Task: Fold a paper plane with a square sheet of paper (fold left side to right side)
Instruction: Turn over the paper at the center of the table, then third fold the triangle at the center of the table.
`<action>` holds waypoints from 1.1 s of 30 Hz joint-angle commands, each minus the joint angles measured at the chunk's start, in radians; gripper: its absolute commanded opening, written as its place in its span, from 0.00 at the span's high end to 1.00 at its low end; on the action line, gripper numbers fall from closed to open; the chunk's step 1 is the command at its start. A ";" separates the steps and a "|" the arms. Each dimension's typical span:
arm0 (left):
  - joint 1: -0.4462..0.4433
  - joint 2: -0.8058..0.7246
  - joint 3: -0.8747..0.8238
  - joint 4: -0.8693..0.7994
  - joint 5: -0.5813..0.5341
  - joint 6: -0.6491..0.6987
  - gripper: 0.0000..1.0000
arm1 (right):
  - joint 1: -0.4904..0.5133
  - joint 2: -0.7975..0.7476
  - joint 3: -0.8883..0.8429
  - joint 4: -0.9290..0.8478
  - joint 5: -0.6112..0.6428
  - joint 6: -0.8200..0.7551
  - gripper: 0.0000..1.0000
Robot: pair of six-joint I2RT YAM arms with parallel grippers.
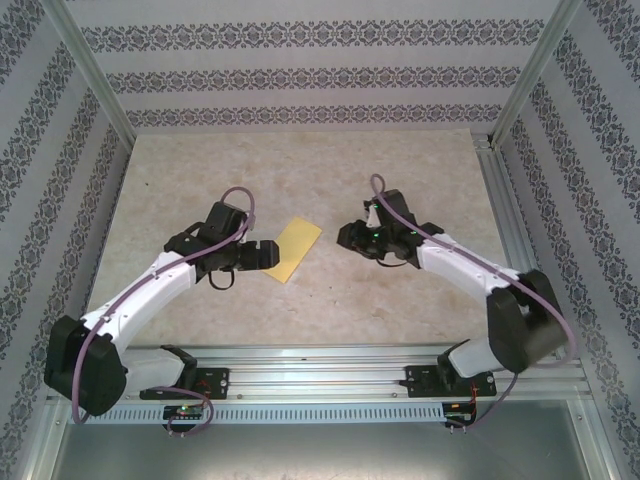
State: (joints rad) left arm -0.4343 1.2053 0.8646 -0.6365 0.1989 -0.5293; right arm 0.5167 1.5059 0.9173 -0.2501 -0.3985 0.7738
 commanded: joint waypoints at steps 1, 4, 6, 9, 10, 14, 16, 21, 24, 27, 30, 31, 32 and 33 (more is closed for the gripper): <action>0.079 -0.045 -0.067 0.160 0.175 -0.072 0.11 | 0.076 0.158 0.107 0.235 -0.050 0.124 0.65; 0.137 -0.061 -0.114 0.198 0.234 -0.089 0.10 | 0.117 0.287 0.206 0.257 -0.051 0.133 0.67; 0.175 -0.066 -0.141 0.221 0.268 -0.099 0.09 | 0.129 0.360 0.275 0.221 -0.038 0.114 0.67; 0.211 -0.061 -0.176 0.255 0.304 -0.109 0.08 | 0.127 0.427 0.314 0.184 -0.019 0.106 0.67; 0.219 -0.054 -0.182 0.259 0.308 -0.110 0.08 | 0.125 0.437 0.316 0.173 -0.011 0.102 0.67; 0.234 -0.023 -0.206 0.279 0.315 -0.107 0.07 | 0.119 0.465 0.318 0.131 0.009 0.066 0.67; 0.235 -0.009 -0.219 0.298 0.318 -0.109 0.07 | 0.113 0.487 0.319 0.134 -0.005 0.061 0.67; 0.236 0.029 -0.236 0.324 0.322 -0.110 0.07 | 0.103 0.525 0.321 0.129 -0.012 0.048 0.67; 0.236 0.055 -0.245 0.338 0.320 -0.109 0.07 | 0.094 0.527 0.315 0.117 0.002 0.032 0.67; 0.237 0.097 -0.250 0.371 0.338 -0.113 0.07 | 0.085 0.539 0.309 0.116 -0.006 0.024 0.67; 0.236 0.130 -0.258 0.407 0.339 -0.127 0.08 | 0.082 0.547 0.305 0.116 -0.008 0.021 0.67; 0.236 0.140 -0.257 0.416 0.340 -0.130 0.08 | 0.080 0.548 0.304 0.114 -0.007 0.020 0.67; 0.237 0.153 -0.254 0.423 0.344 -0.132 0.08 | 0.079 0.547 0.298 0.116 -0.007 0.020 0.67; 0.236 0.169 -0.252 0.438 0.358 -0.136 0.09 | 0.079 0.545 0.292 0.119 -0.008 0.019 0.67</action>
State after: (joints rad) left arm -0.2096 1.3510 0.6163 -0.2821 0.5217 -0.6453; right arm 0.6056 2.0342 1.2152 -0.1272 -0.4171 0.8165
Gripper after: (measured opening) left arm 0.918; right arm 0.328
